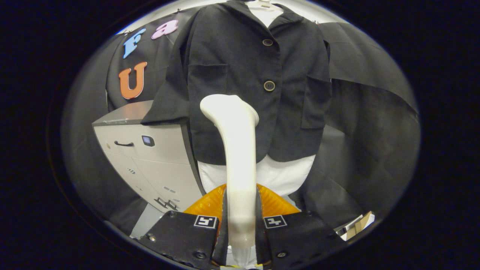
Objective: Iron the clothes twice with a garment steamer, once on the left side and once on the right side.
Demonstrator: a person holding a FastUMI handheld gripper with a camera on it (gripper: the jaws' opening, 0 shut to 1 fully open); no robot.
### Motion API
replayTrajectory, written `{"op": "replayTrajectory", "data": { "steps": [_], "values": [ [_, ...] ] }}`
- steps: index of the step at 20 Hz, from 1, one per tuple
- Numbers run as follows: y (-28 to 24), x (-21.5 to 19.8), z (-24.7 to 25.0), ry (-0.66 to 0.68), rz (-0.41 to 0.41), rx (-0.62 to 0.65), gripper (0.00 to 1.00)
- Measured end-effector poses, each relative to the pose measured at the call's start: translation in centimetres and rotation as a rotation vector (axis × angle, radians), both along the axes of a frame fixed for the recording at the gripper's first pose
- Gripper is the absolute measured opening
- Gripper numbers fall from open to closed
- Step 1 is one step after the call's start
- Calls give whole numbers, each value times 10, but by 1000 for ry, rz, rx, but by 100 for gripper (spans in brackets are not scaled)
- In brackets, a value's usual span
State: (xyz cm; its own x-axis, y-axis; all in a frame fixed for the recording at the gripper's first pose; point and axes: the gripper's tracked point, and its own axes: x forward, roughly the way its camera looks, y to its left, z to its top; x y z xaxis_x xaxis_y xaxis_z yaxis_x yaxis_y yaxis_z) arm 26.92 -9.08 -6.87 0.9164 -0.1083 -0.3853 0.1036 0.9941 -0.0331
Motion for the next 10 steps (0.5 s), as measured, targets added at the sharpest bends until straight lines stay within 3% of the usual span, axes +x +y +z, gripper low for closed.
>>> {"op": "replayTrajectory", "data": {
  "steps": [10],
  "values": [
    [1,-1,-12,40,-2,39,32]
  ]
}}
